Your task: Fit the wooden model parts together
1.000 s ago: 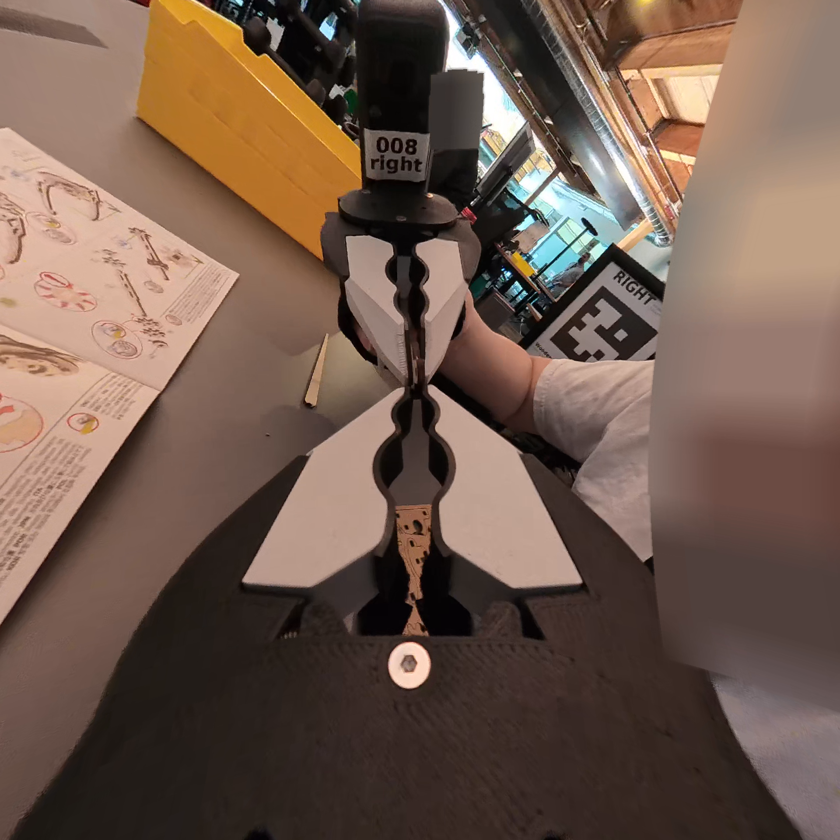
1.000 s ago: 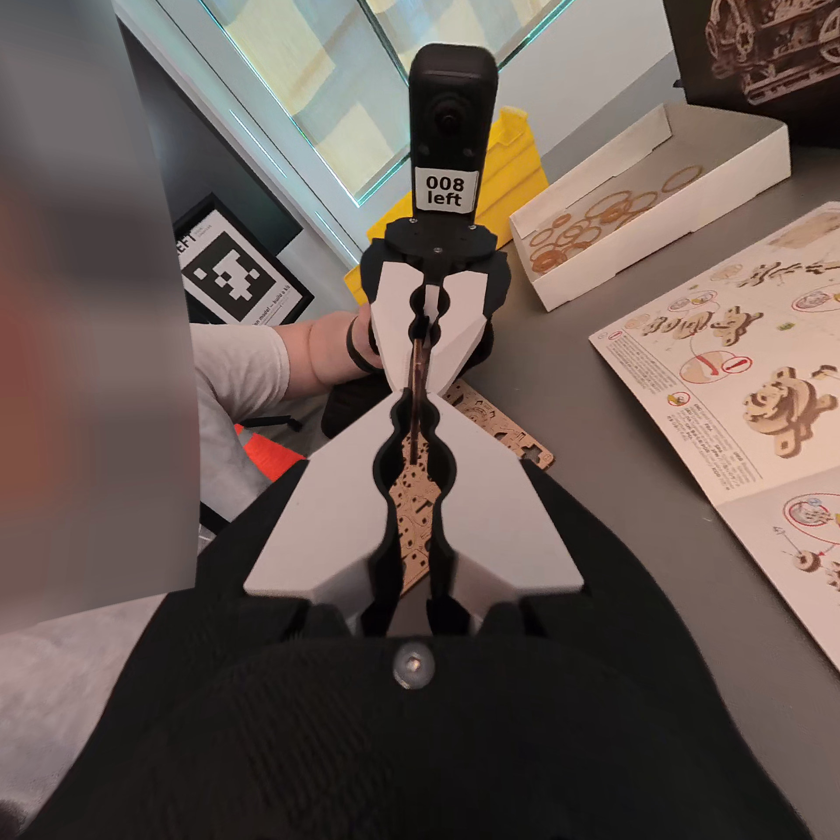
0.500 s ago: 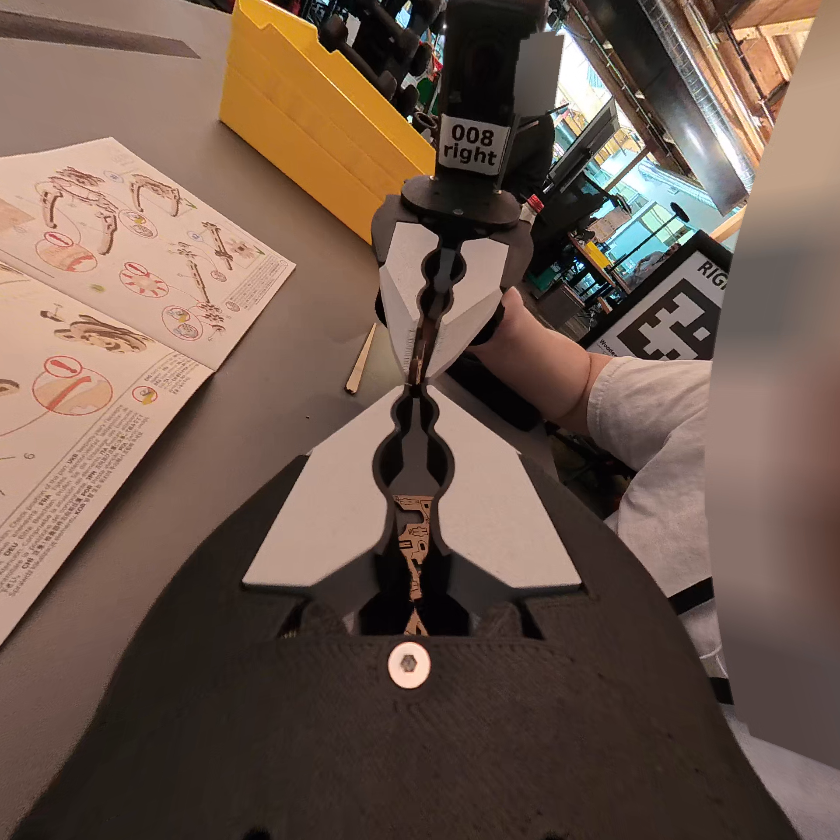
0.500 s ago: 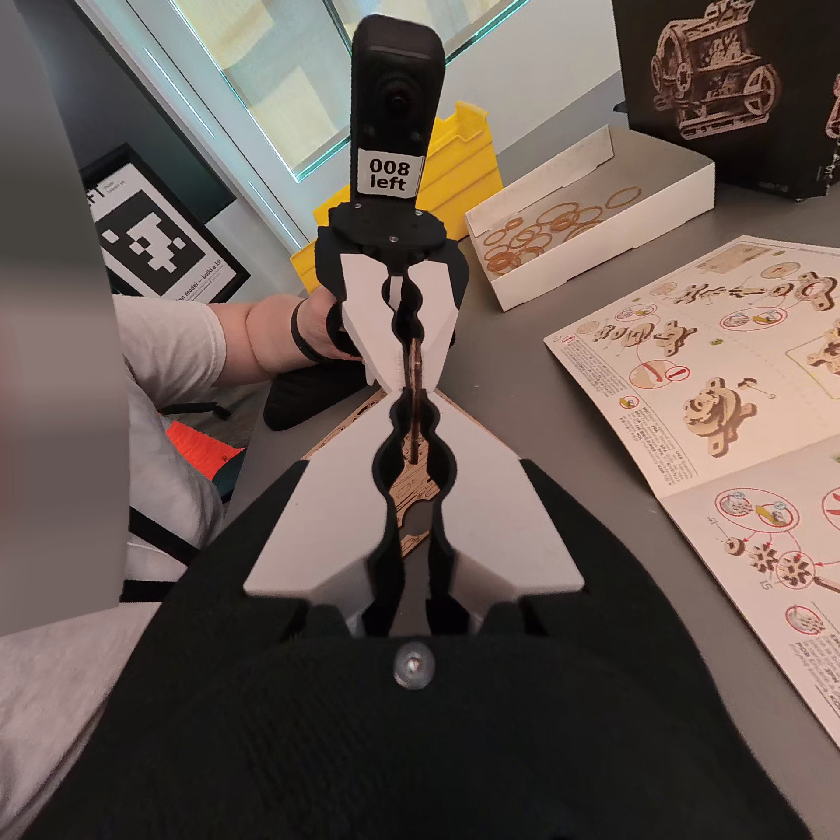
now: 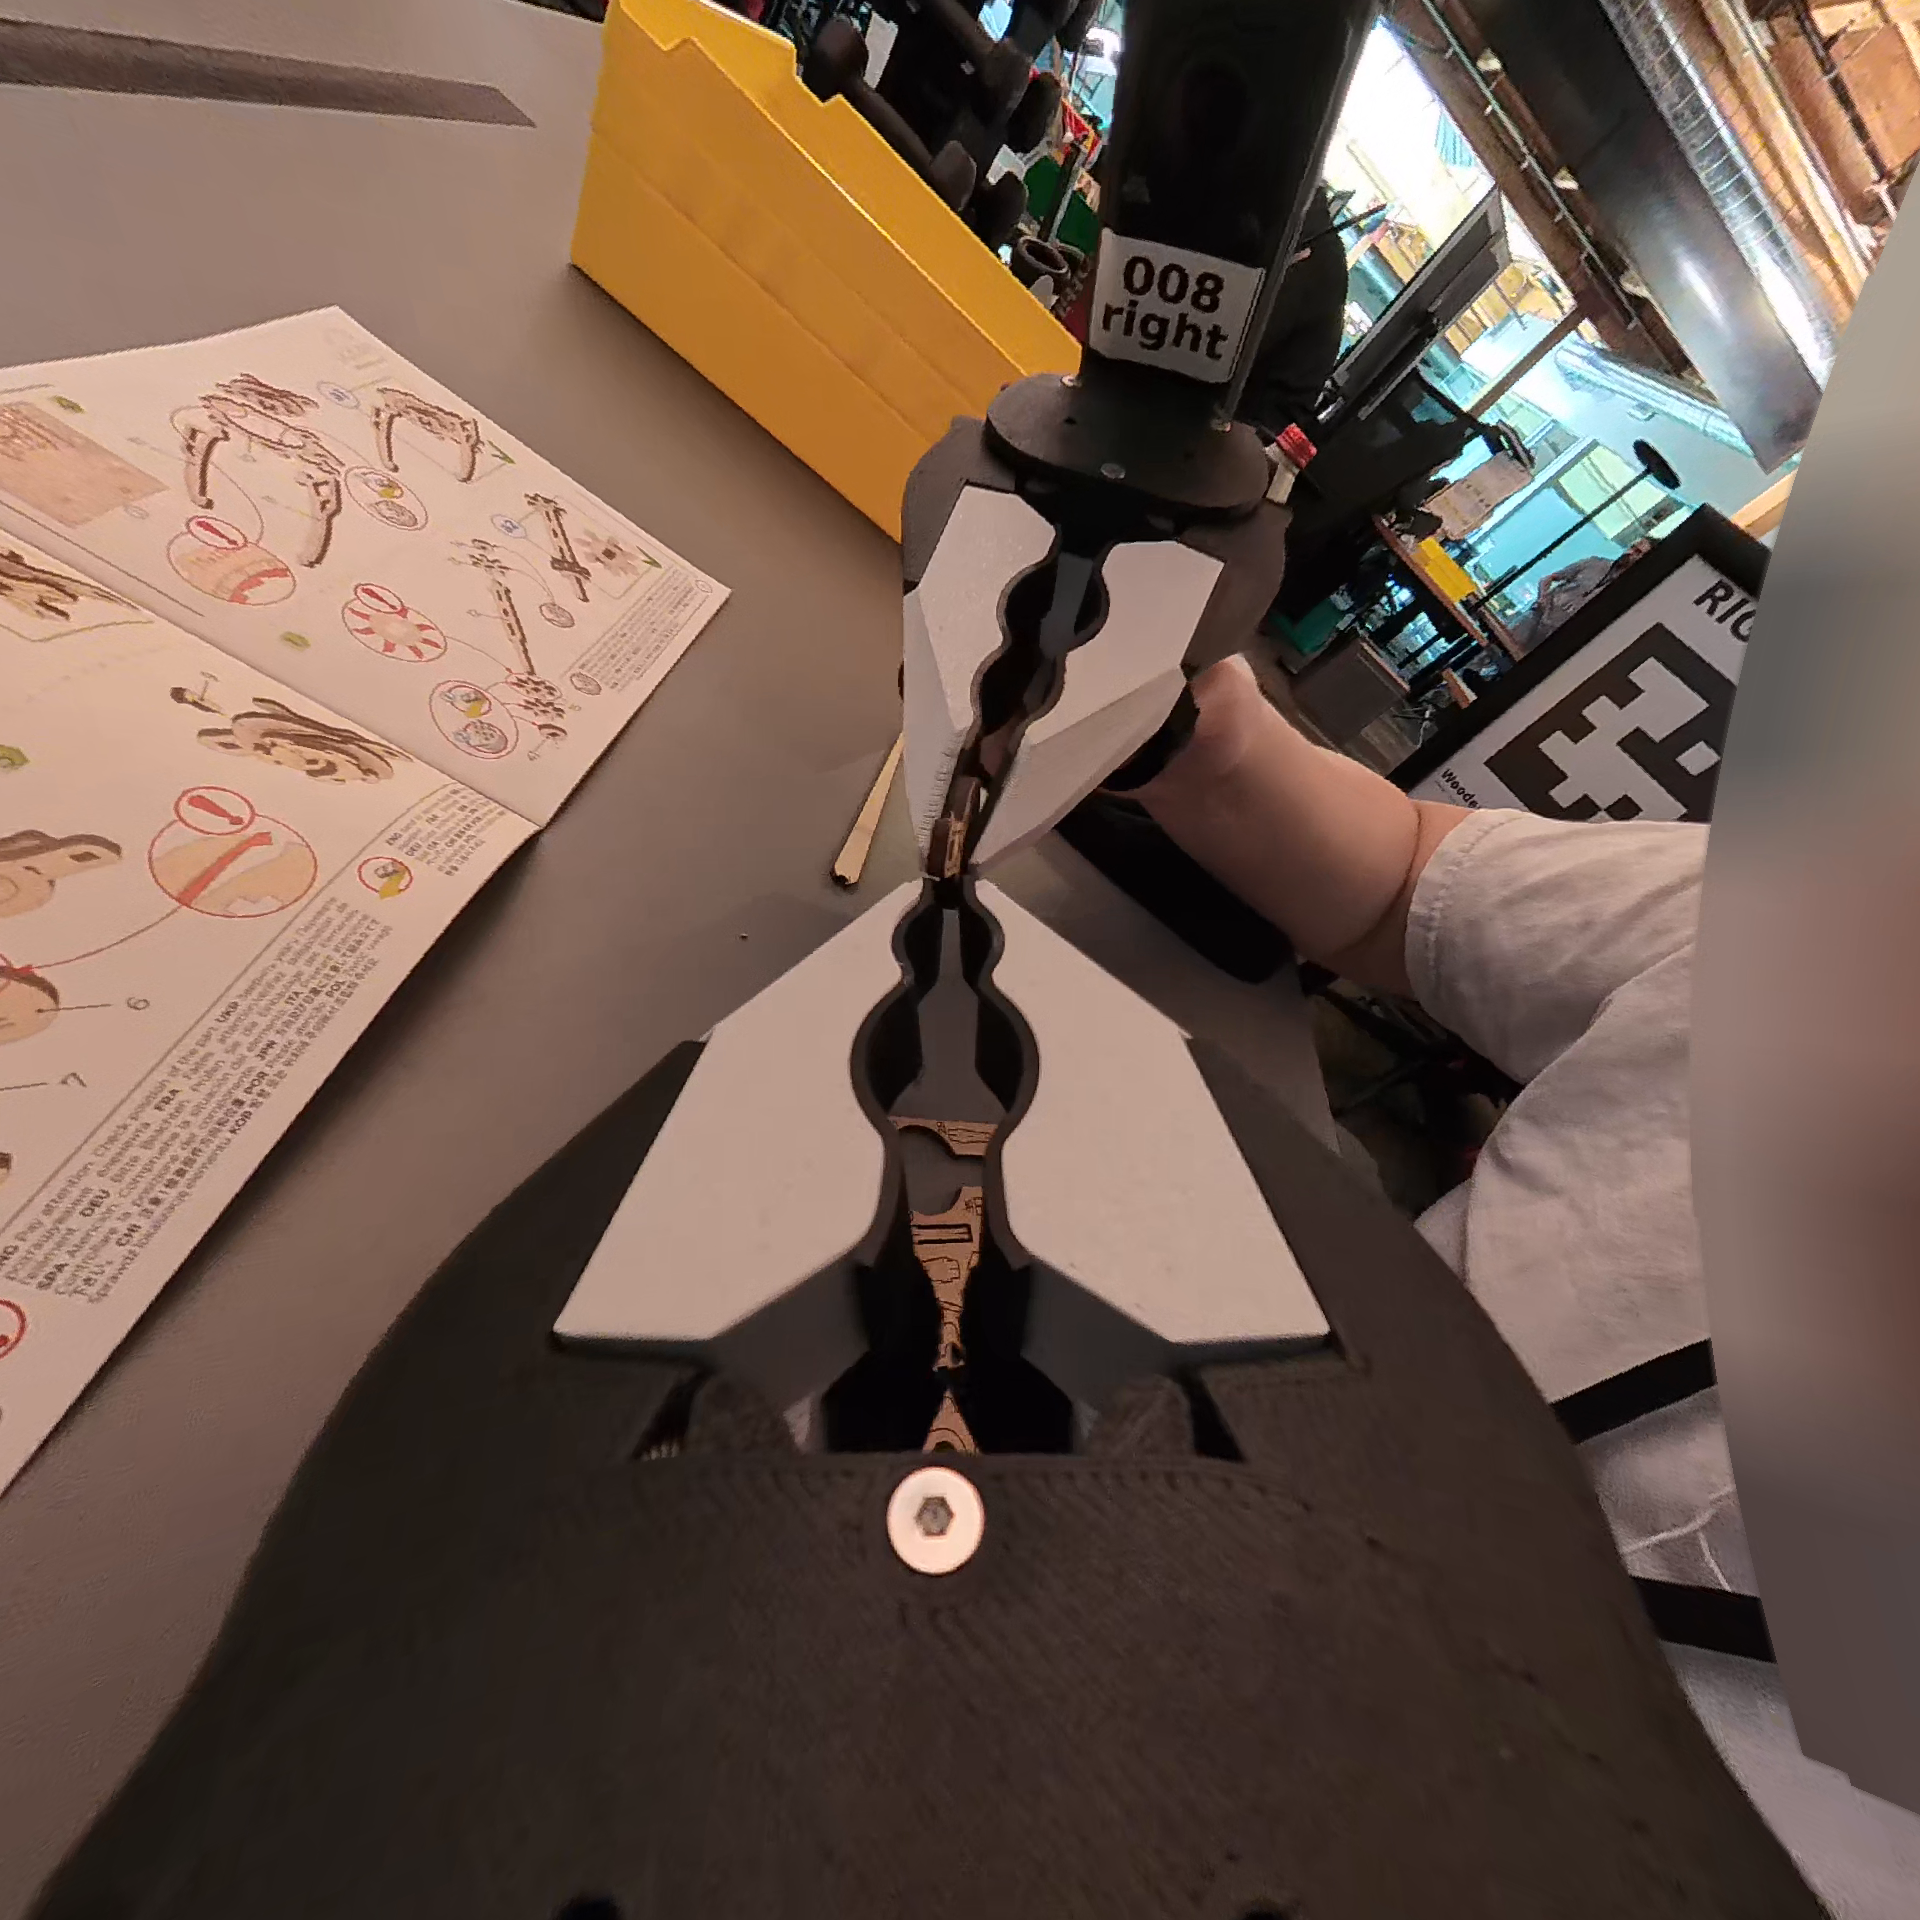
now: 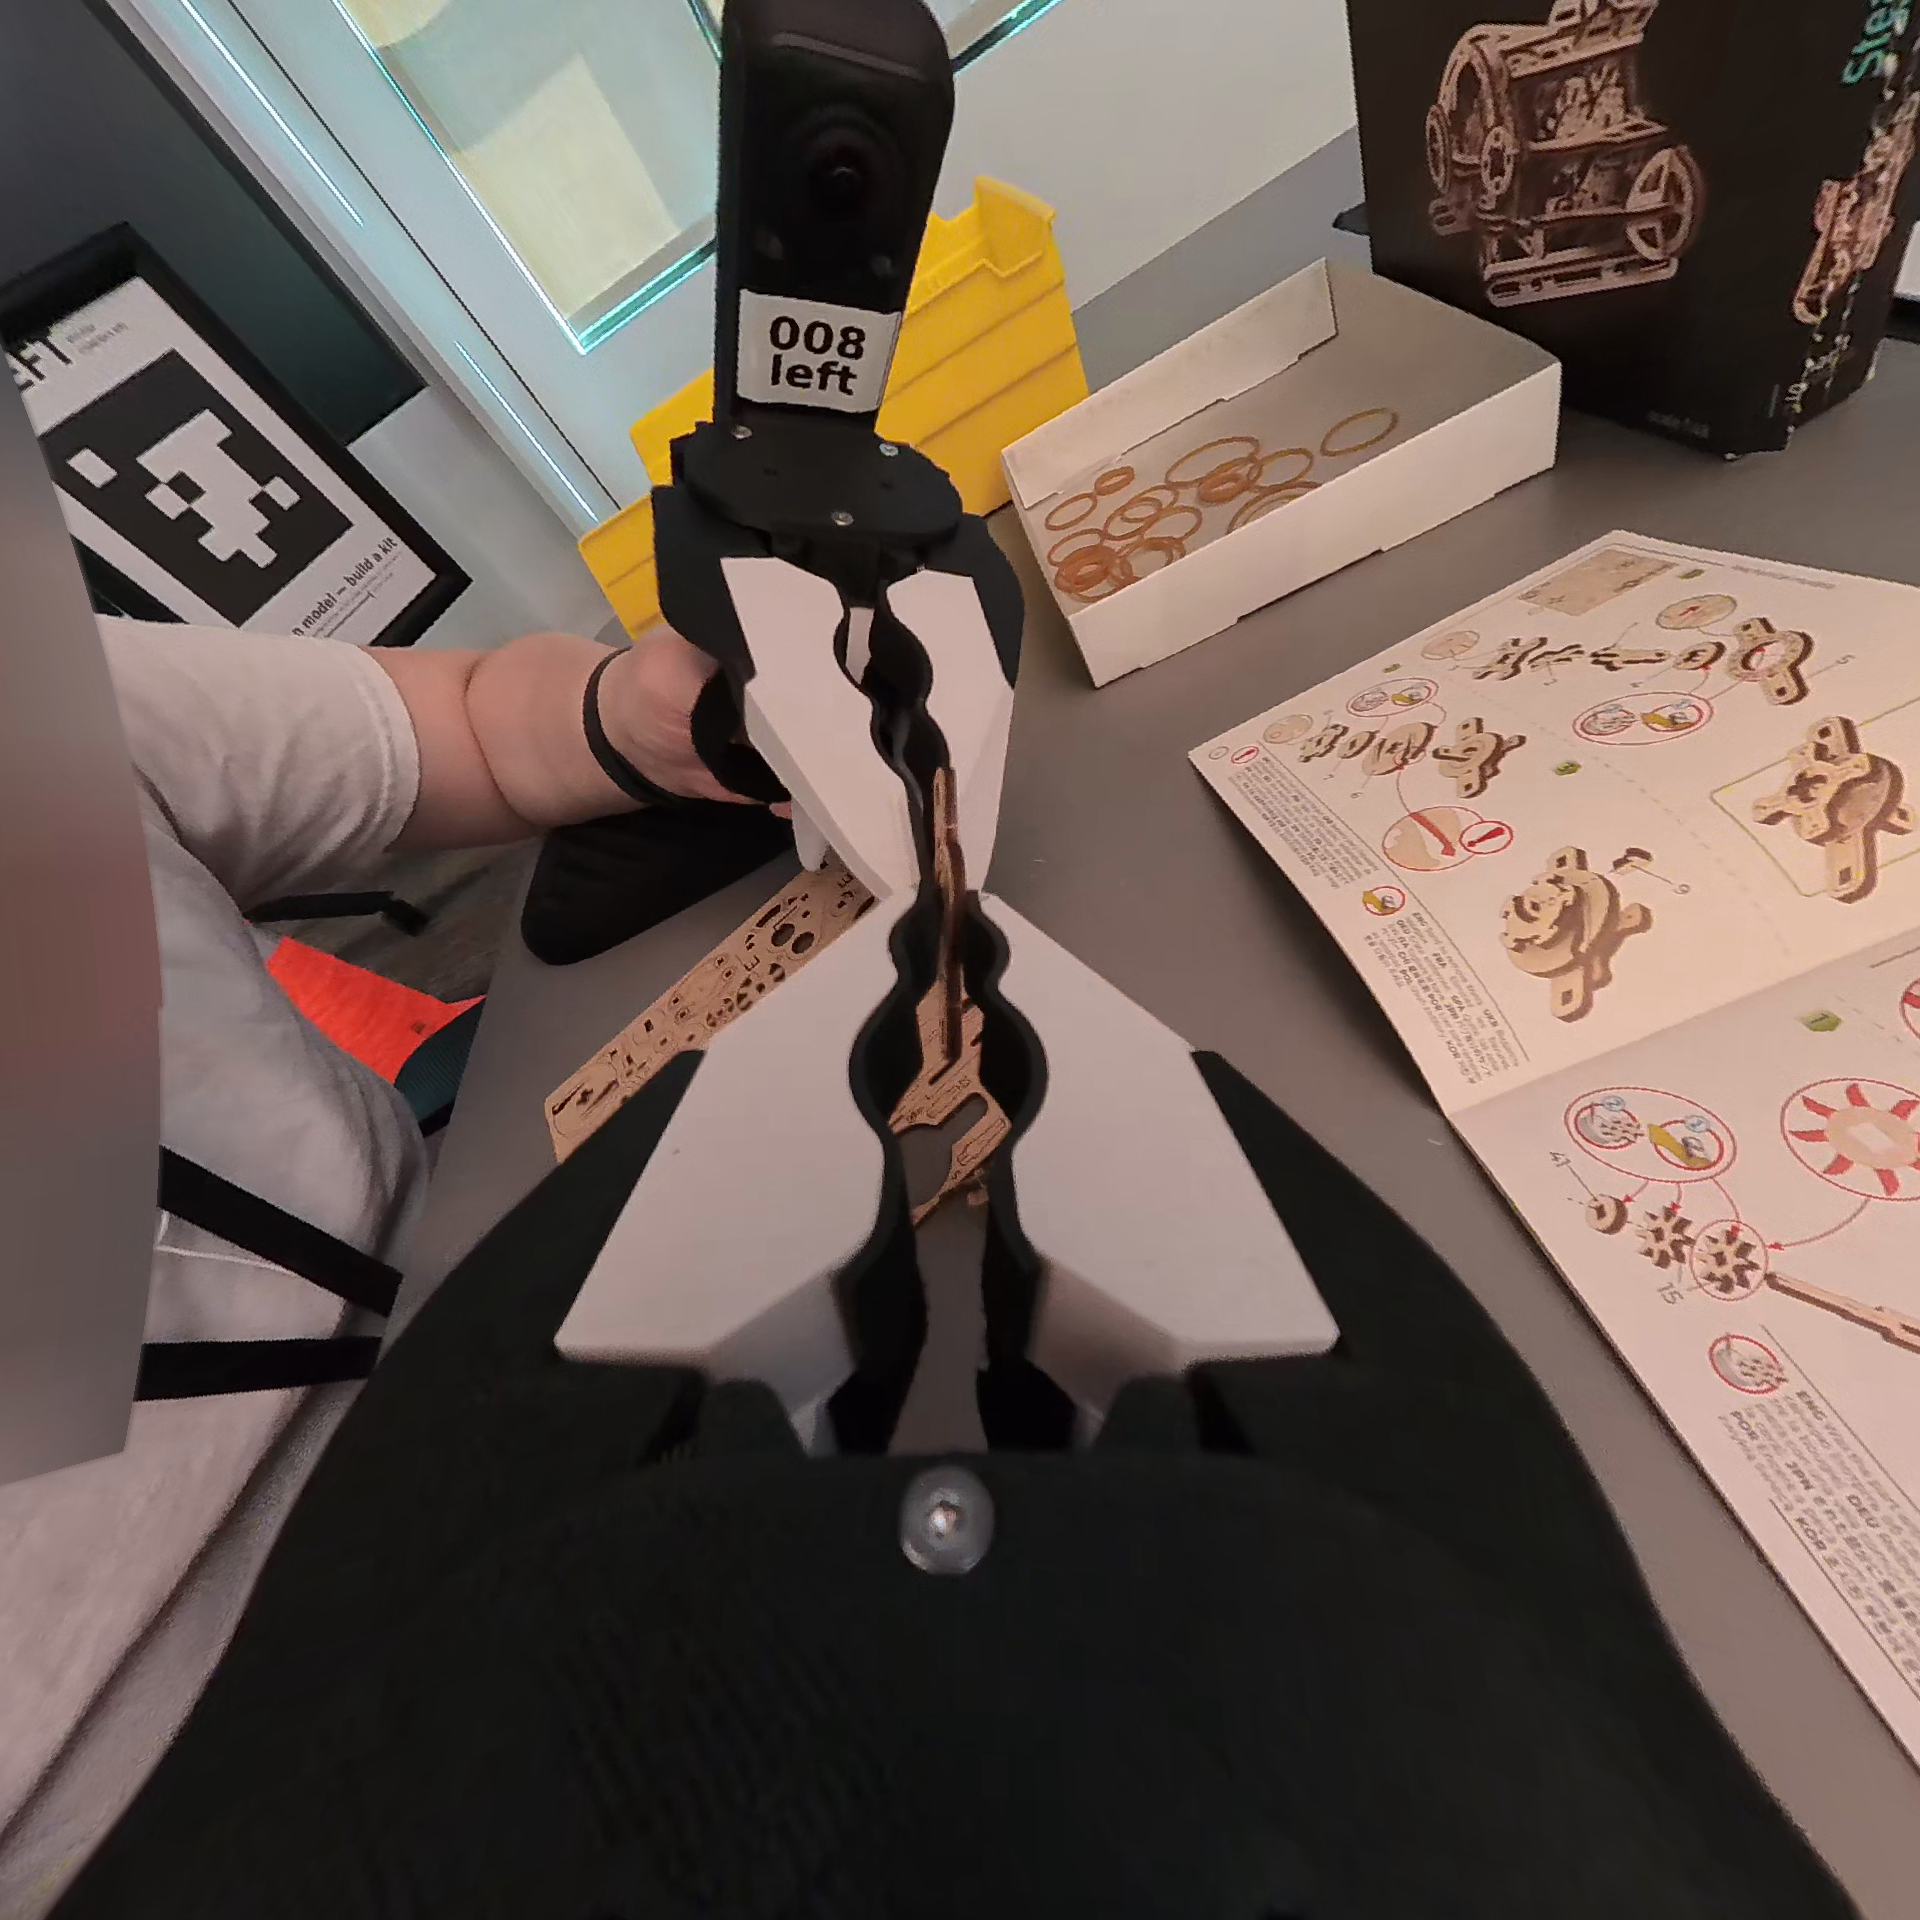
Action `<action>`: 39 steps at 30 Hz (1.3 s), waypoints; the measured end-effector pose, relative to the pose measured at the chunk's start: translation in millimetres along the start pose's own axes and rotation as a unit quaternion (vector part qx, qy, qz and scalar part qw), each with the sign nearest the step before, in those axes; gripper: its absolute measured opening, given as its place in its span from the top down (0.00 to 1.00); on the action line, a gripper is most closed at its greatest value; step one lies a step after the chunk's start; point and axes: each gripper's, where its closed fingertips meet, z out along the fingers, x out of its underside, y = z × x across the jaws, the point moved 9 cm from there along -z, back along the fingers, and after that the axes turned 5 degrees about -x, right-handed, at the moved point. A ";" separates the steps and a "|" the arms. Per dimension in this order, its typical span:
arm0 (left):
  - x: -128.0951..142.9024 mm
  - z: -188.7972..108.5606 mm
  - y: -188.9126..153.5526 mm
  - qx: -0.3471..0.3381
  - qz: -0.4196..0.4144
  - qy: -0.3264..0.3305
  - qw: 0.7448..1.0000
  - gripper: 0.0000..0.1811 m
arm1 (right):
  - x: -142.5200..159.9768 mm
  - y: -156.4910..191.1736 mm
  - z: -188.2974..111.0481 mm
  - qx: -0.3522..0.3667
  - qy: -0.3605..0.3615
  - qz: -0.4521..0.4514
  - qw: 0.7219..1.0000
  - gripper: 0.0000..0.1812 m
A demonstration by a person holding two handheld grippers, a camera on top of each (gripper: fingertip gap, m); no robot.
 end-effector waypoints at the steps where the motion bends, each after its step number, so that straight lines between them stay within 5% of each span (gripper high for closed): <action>1: -0.2 0.0 -0.3 0.003 0.003 0.001 1.000 1.00 | -0.1 0.1 -0.3 -0.003 0.000 0.000 1.000 0.99; 4: -0.8 2.0 -4.3 0.018 0.022 0.009 1.000 1.00 | 0.5 -1.8 -3.5 -0.050 -0.005 0.023 0.998 0.99; 16: 2.0 5.8 2.0 0.034 0.011 0.033 0.999 0.99 | 4.8 -4.7 -3.4 -0.055 0.018 0.030 0.998 1.00; 23: -3.3 1.9 1.3 0.041 0.009 -0.013 0.999 0.94 | -2.8 -6.9 -10.9 -0.089 -0.102 0.104 0.985 1.00; 39: -3.1 0.9 4.2 0.069 -0.021 -0.019 0.997 1.00 | -0.1 -4.8 -2.8 -0.067 -0.059 0.066 0.994 1.00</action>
